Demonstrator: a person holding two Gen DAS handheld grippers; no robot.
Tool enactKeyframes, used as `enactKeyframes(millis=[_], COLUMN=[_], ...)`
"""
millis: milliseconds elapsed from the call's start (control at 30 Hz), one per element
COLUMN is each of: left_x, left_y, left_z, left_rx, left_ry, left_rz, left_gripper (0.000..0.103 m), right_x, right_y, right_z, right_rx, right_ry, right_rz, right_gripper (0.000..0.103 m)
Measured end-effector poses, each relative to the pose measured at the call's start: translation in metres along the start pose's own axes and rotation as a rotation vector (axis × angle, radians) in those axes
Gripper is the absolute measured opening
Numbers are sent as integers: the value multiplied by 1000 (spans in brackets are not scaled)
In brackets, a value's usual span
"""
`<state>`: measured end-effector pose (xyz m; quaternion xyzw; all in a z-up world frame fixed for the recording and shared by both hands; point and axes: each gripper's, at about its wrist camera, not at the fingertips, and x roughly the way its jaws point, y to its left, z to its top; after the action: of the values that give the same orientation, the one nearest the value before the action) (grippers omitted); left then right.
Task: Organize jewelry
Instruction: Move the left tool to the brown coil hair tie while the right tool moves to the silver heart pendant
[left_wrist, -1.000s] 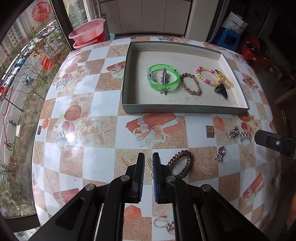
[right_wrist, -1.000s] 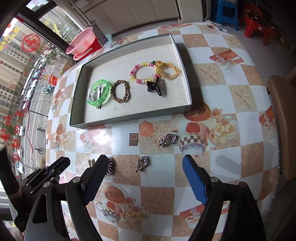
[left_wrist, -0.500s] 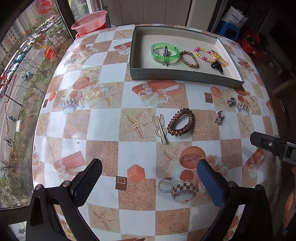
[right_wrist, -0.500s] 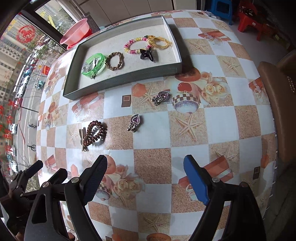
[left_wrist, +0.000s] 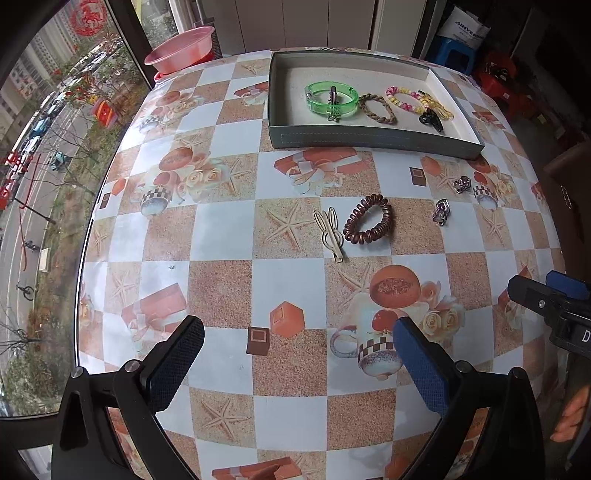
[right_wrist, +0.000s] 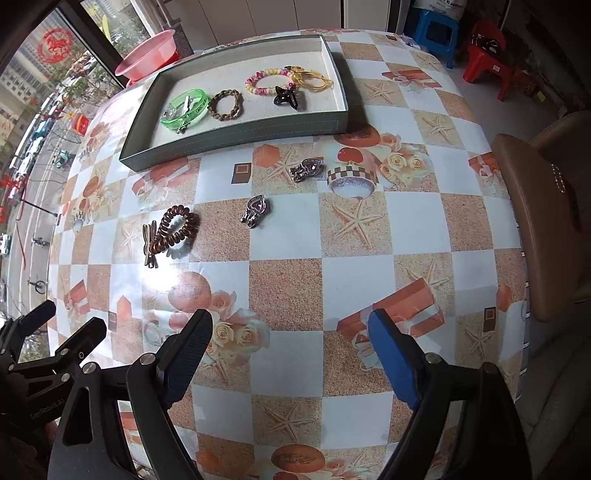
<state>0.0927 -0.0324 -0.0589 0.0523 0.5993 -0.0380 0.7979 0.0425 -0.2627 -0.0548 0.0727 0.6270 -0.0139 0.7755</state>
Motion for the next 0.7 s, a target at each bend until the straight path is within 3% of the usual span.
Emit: enactKeyframes(millis=[233, 400, 700], left_x=[5, 14, 28], left_y=[9, 8, 4], left_z=[-6, -7, 14], left_rx=[-6, 11, 7], left_ry=[11, 42, 36], left_rz=[12, -21, -25], left_gripper=[103, 103, 103], right_x=[3, 7, 21], right_y=[3, 0, -23], right_z=[-9, -11, 3], right_rx=[-19, -31, -4], right_ry=[1, 2, 18], right_rz=[-26, -49, -70], right_gripper=[88, 88, 88])
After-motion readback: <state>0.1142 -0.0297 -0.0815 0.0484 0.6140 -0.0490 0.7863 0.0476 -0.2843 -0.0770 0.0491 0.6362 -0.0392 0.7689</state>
